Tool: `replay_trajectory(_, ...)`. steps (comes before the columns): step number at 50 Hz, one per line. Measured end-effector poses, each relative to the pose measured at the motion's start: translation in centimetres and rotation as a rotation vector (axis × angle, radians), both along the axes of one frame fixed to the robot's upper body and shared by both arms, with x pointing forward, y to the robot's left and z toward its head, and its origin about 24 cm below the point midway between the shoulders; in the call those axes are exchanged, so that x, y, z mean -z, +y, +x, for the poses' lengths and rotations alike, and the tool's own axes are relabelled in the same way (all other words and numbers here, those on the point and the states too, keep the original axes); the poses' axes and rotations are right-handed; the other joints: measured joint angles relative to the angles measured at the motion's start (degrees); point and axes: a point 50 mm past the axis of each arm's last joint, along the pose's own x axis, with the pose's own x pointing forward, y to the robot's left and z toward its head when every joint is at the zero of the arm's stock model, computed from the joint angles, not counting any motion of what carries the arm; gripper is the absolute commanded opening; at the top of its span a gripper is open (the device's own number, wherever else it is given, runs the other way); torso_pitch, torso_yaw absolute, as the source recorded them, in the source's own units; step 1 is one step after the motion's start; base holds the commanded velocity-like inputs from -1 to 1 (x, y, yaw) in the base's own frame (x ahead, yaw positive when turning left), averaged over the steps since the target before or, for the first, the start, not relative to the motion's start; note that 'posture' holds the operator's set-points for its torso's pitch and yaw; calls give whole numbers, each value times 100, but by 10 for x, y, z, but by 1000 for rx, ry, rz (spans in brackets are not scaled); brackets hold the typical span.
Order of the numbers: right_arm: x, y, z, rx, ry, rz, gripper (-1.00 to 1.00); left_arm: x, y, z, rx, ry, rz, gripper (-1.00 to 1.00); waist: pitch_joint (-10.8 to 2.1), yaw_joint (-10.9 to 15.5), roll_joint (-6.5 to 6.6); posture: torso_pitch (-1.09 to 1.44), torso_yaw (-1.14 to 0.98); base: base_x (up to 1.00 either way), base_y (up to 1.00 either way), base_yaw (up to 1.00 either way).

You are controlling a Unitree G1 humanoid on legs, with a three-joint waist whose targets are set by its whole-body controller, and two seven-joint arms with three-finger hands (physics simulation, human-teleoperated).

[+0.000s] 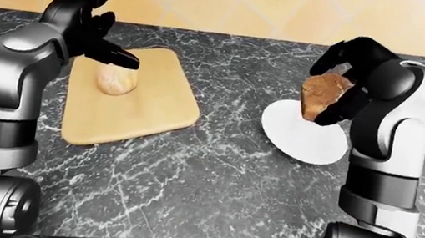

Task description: Place all breads on the cutting board.

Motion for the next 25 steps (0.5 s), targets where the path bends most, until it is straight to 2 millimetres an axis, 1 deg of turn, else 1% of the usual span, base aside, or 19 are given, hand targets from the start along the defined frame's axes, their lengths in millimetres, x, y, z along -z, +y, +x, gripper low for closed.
replay_trajectory(2, -5, 5, 4, -11, -4, 2, -25, -2, 2, 1, -3, -1, -3, 100, 4, -9, 8, 0, 0, 0, 0, 0)
replay_trajectory(3, -7, 8, 6, -17, -6, 2, -32, -3, 3, 2, -5, -2, -4, 100, 6, -10, 12, 0, 0, 0, 0, 0)
replay_trajectory(4, -9, 11, 9, -23, -8, 3, -44, -5, 4, 2, -11, -4, -7, 100, 11, -12, 17, 0, 0, 0, 0, 0)
replay_trajectory(5, -12, 13, 11, -29, -10, 3, -45, -7, 6, 3, -18, -7, -11, 100, 14, -14, 22, 0, 0, 0, 0, 0)
replay_trajectory(12, -26, 35, 27, -70, -24, 7, -47, -23, 28, 8, -110, -38, -58, 100, 30, -22, 62, 0, 0, 0, 0, 0)
replay_trajectory(18, -34, 55, 44, -96, -29, 22, -47, -29, 42, 9, -153, -46, -83, 100, 36, -23, 107, 0, 0, 0, 0, 0)
replay_trajectory(25, -35, 95, 69, -148, -22, 50, -52, -35, 46, 8, -165, -62, -95, 100, 50, -44, 164, 0, 0, 0, 0, 0)
